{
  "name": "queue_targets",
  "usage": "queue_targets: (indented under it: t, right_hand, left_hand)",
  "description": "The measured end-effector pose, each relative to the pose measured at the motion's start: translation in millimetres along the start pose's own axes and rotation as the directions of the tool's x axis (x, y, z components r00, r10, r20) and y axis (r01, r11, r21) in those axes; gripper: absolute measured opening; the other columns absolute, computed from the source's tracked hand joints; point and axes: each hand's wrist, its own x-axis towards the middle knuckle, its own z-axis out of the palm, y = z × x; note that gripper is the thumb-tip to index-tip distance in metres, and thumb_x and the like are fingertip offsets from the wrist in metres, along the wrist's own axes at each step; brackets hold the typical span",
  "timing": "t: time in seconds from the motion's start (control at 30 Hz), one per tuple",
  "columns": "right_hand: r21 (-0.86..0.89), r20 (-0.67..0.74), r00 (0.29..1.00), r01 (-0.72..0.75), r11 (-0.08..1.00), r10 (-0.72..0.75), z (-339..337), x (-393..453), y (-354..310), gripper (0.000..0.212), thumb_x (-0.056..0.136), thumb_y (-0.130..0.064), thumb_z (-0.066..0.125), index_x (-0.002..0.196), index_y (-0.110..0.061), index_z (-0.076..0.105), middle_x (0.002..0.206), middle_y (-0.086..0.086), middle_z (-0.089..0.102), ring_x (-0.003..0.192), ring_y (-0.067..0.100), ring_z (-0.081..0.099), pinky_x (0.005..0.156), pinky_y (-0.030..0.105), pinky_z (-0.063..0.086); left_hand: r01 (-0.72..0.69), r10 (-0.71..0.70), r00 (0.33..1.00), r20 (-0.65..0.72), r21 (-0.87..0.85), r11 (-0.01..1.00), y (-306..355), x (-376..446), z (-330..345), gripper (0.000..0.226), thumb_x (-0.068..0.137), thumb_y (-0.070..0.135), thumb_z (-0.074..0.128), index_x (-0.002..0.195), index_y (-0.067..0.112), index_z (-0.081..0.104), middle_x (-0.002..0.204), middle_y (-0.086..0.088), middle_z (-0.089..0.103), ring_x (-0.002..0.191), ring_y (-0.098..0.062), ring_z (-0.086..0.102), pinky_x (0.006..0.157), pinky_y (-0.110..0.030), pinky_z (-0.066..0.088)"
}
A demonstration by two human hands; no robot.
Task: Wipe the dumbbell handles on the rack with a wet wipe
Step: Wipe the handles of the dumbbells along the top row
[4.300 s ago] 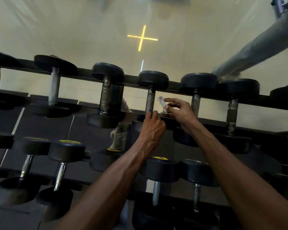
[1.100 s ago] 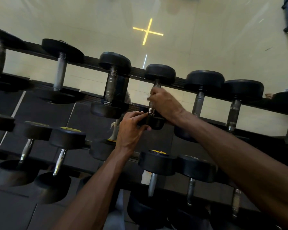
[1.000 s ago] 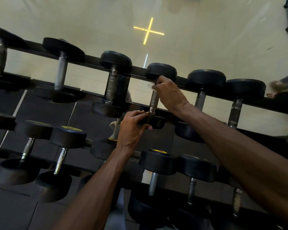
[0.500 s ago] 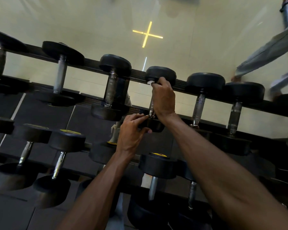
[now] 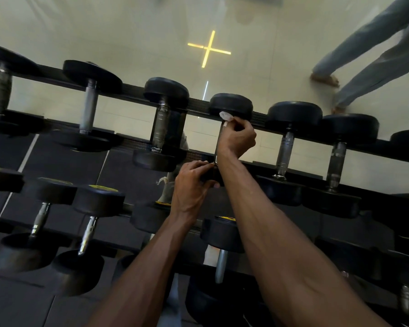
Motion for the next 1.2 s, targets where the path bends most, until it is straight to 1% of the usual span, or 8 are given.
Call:
queue_targets:
  t: [0.1, 0.2, 0.37, 0.5, 0.6, 0.83, 0.97, 1.2]
  right_hand:
    - [0.146, 0.015, 0.960, -0.280, 0.949, 0.280, 2.7, 13.3, -0.8, 0.013, 0.080, -0.017, 0.085, 0.091, -0.014, 0.079, 0.085, 0.003, 0.077, 0.078, 0.017, 0.074, 0.069, 0.030, 0.062]
    - [0.107, 0.098, 0.915, -0.401, 0.910, 0.392, -7.8, 31.9, -4.6, 0.014, 0.080, -0.016, 0.085, 0.091, -0.009, 0.078, 0.083, 0.005, 0.077, 0.070, 0.013, 0.072, 0.053, 0.018, 0.054]
    - [-0.030, 0.177, 0.973, -0.147, 0.989, 0.150, -17.5, 27.6, 8.3, 0.017, 0.082, -0.030, 0.084, 0.089, -0.016, 0.078, 0.081, -0.002, 0.076, 0.074, 0.013, 0.074, 0.064, 0.026, 0.060]
    - [-0.021, 0.132, 0.983, -0.129, 0.991, 0.131, -9.2, 32.5, 7.8, 0.007, 0.084, -0.020, 0.083, 0.087, -0.016, 0.077, 0.079, -0.002, 0.076, 0.074, 0.015, 0.074, 0.072, 0.040, 0.064]
    - [-0.080, 0.190, 0.982, 0.008, 0.997, 0.008, -17.6, 29.3, 13.8, 0.006, 0.085, -0.022, 0.081, 0.089, -0.019, 0.078, 0.081, -0.007, 0.075, 0.076, 0.013, 0.073, 0.073, 0.038, 0.063]
    - [-0.190, 0.282, 0.946, 0.220, 0.957, -0.161, -26.6, 35.3, 10.9, 0.005, 0.085, -0.023, 0.081, 0.087, -0.020, 0.079, 0.082, -0.007, 0.074, 0.076, 0.011, 0.070, 0.072, 0.039, 0.061]
    - [-0.248, 0.443, 0.835, 0.463, 0.851, -0.325, -51.6, 26.2, 22.9, 0.007, 0.087, -0.009, 0.074, 0.089, -0.014, 0.079, 0.091, -0.001, 0.071, 0.082, 0.012, 0.067, 0.074, 0.030, 0.058]
    - [-0.289, 0.494, 0.862, 0.285, 0.914, -0.113, -60.2, 25.6, 21.9, 0.019, 0.093, -0.027, 0.074, 0.102, -0.011, 0.079, 0.095, 0.000, 0.078, 0.084, 0.011, 0.071, 0.076, 0.031, 0.060]
  left_hand:
    - [0.009, -0.009, 1.000, -0.006, -0.006, 1.000, 1.6, -0.2, -0.6, 0.054, 0.074, 0.022, 0.090, 0.125, 0.013, 0.074, 0.125, -0.009, 0.069, 0.120, -0.027, 0.060, 0.100, -0.041, 0.054]
    - [0.022, -0.022, 1.000, -0.015, -0.034, 0.999, 3.8, -1.0, -0.8, 0.053, 0.072, 0.020, 0.091, 0.121, 0.012, 0.075, 0.123, -0.009, 0.069, 0.119, -0.028, 0.061, 0.099, -0.043, 0.054]
    - [0.012, -0.013, 0.999, -0.038, -0.037, 0.999, -0.4, -0.8, 1.9, 0.053, 0.069, 0.021, 0.092, 0.119, 0.012, 0.077, 0.120, -0.009, 0.071, 0.117, -0.027, 0.062, 0.098, -0.043, 0.055]
    - [0.014, -0.016, 0.999, -0.035, -0.036, 0.999, 2.2, -0.7, 1.9, 0.053, 0.069, 0.021, 0.092, 0.119, 0.013, 0.077, 0.120, -0.009, 0.071, 0.117, -0.028, 0.062, 0.098, -0.041, 0.055]
    - [0.015, -0.015, 1.000, -0.024, -0.018, 1.000, 0.0, -0.8, 3.4, 0.054, 0.069, 0.022, 0.092, 0.120, 0.013, 0.076, 0.122, -0.008, 0.070, 0.118, -0.027, 0.062, 0.098, -0.042, 0.055]
    - [0.008, -0.008, 1.000, -0.030, 0.008, 1.000, -1.3, 0.7, 3.7, 0.055, 0.068, 0.024, 0.093, 0.120, 0.015, 0.076, 0.120, -0.007, 0.072, 0.116, -0.026, 0.063, 0.096, -0.043, 0.056]
    - [-0.005, 0.005, 0.999, -0.032, 0.015, 1.000, -2.6, -0.2, 3.1, 0.056, 0.068, 0.025, 0.093, 0.120, 0.015, 0.076, 0.120, -0.006, 0.072, 0.116, -0.026, 0.063, 0.097, -0.039, 0.055]
    - [0.010, -0.009, 0.999, -0.035, 0.006, 1.000, -0.9, 0.1, 3.3, 0.056, 0.068, 0.024, 0.093, 0.120, 0.015, 0.077, 0.120, -0.006, 0.072, 0.117, -0.026, 0.062, 0.098, -0.040, 0.054]
